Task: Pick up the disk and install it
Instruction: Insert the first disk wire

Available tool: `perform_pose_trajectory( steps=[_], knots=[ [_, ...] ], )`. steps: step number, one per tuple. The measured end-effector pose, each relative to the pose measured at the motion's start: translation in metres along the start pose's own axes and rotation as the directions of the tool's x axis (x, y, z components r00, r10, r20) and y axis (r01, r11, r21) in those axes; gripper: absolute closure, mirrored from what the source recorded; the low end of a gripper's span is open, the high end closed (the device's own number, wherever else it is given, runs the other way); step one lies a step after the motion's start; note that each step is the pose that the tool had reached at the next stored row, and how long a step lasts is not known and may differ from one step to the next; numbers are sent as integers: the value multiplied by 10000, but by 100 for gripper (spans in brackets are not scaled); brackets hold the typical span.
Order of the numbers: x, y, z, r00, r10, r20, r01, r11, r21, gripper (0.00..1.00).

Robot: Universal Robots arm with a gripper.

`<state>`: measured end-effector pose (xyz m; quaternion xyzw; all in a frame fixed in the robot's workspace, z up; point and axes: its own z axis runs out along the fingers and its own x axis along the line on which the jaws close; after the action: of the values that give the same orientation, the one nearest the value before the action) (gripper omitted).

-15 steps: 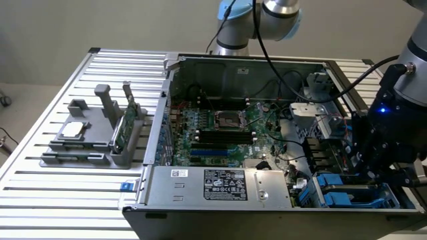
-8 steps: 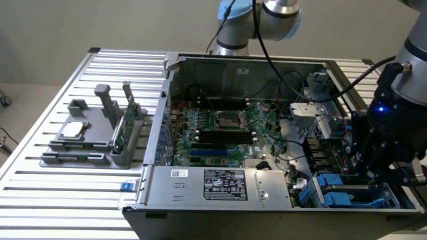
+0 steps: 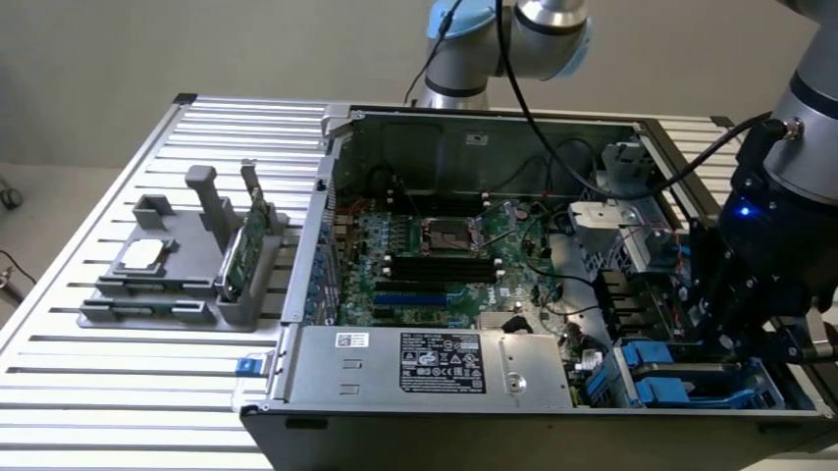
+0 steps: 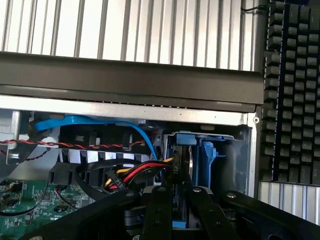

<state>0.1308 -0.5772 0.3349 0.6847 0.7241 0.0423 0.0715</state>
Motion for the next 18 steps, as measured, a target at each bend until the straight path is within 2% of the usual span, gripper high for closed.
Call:
perform_pose_trajectory(
  steps=[7, 18],
  knots=[
    [38, 2, -1, 9999, 147, 89, -148, 9999, 10, 82],
    [63, 7, -21, 9988, 408, 288, -409, 9992, 26, 82]
  ],
)
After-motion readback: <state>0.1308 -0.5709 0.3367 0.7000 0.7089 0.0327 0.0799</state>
